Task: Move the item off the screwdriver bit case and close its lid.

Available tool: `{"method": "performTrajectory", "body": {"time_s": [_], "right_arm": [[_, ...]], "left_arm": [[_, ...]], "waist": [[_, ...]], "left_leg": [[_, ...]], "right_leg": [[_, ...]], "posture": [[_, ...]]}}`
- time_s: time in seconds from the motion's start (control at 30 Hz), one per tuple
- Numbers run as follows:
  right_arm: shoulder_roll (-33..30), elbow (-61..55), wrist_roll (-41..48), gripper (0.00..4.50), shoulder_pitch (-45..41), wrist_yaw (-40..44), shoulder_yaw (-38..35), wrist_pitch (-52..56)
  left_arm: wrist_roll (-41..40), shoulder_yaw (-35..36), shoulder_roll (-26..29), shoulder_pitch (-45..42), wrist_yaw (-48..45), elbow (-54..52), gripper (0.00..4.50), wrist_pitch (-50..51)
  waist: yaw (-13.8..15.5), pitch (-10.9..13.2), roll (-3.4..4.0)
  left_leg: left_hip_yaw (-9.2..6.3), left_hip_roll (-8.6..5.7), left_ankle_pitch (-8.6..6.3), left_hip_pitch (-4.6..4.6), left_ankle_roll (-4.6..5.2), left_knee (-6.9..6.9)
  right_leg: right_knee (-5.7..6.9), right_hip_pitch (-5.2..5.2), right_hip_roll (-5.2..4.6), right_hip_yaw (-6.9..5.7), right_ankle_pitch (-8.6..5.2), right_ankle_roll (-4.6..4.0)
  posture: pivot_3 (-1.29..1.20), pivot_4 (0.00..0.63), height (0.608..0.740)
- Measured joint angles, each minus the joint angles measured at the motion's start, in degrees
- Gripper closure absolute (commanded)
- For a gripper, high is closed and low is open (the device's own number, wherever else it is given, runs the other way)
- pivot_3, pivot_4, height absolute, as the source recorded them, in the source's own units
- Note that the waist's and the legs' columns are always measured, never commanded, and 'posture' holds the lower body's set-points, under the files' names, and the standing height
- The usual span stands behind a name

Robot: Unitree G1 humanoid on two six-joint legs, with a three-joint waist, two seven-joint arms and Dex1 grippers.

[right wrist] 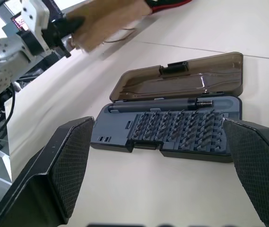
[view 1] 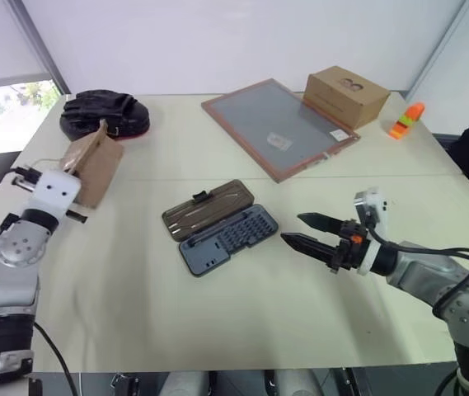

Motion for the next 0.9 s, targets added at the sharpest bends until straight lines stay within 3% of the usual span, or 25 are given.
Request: {"method": "performTrajectory", "body": {"time_s": [0.13, 0.27, 0.37, 0.5, 0.6, 0.7, 0.9], "right_arm": [[0.0, 0.0, -0.1, 0.0, -0.3, 0.0, 0.0, 0.0], [0.0, 0.1, -0.6, 0.0, -0.3, 0.0, 0.0, 0.0], [0.0, 0.2, -0.7, 0.0, -0.3, 0.0, 0.0, 0.0], [-0.7, 0.9, -0.7, 0.0, 0.8, 1.2, -0.3, 0.0], [-1.5, 2.2, -0.9, 0.0, -0.1, 2.4, -0.4, 0.0], [-2.7, 4.3, -2.0, 0.0, -2.8, 3.4, -0.8, -0.2], [-4.4, 2.9, -2.2, 0.0, -6.9, 4.7, -0.7, 0.2]], "left_arm": [[1.4, 0.0, 0.0, 0.0, 1.8, 0.0, 0.06, 0.4], [-2.0, 1.1, 0.0, 0.4, 0.0, -1.4, 0.06, 0.9], [-13.4, 6.0, 0.6, 0.1, -8.1, -4.6, 0.06, 2.4], [-32.3, 11.8, 7.9, -3.5, -21.7, -9.0, 0.06, 16.9], [-37.3, 11.8, 10.6, -8.7, -26.3, -10.2, 0.06, 22.0], [-37.1, 5.7, 10.1, -14.3, -29.8, -9.9, 0.06, 23.3], [-27.8, -13.9, -0.9, -18.1, -34.8, -2.9, 0.06, 18.4]], "waist": [[0.0, 0.0, 0.0], [0.0, 0.0, 0.0], [-0.1, 0.0, -0.01], [-0.1, 0.0, -0.01], [0.0, 0.0, 0.0], [-0.1, 0.0, 0.01], [-0.3, 0.0, 0.01]], "left_leg": [[0.0, -0.01, 0.0, 0.0, 0.0, 0.0], [0.0, 0.0, 0.0, -0.01, 0.0, 0.0], [0.0, 0.02, 0.0, -0.03, -0.01, 0.0], [0.0, 0.01, 0.01, -0.03, -0.01, 0.03], [0.0, -0.04, 0.01, 0.04, -0.01, 0.09], [0.04, -0.05, 0.01, 0.11, 0.0, 0.11], [0.05, -0.01, 0.04, 0.06, -0.04, 0.11]], "right_leg": [[0.0, 0.0, -0.01, 0.0, 0.0, 0.0], [0.01, -0.02, -0.02, 0.0, 0.0, 0.0], [0.03, -0.07, -0.04, 0.0, 0.0, -0.01], [0.06, -0.04, -0.01, -0.02, -0.01, -0.02], [0.07, 0.07, -0.02, -0.04, -0.01, -0.01], [0.12, 0.12, -0.01, -0.03, 0.0, -0.01], [0.18, 0.02, 0.06, 0.02, -0.01, -0.01]], "posture": [[0.0, 0.15, 0.74], [0.0, 0.15, 0.74], [0.0, 0.15, 0.74], [0.0, 0.15, 0.74], [0.0, 0.15, 0.74], [0.0, 0.15, 0.74], [0.0, 0.15, 0.74]]}}
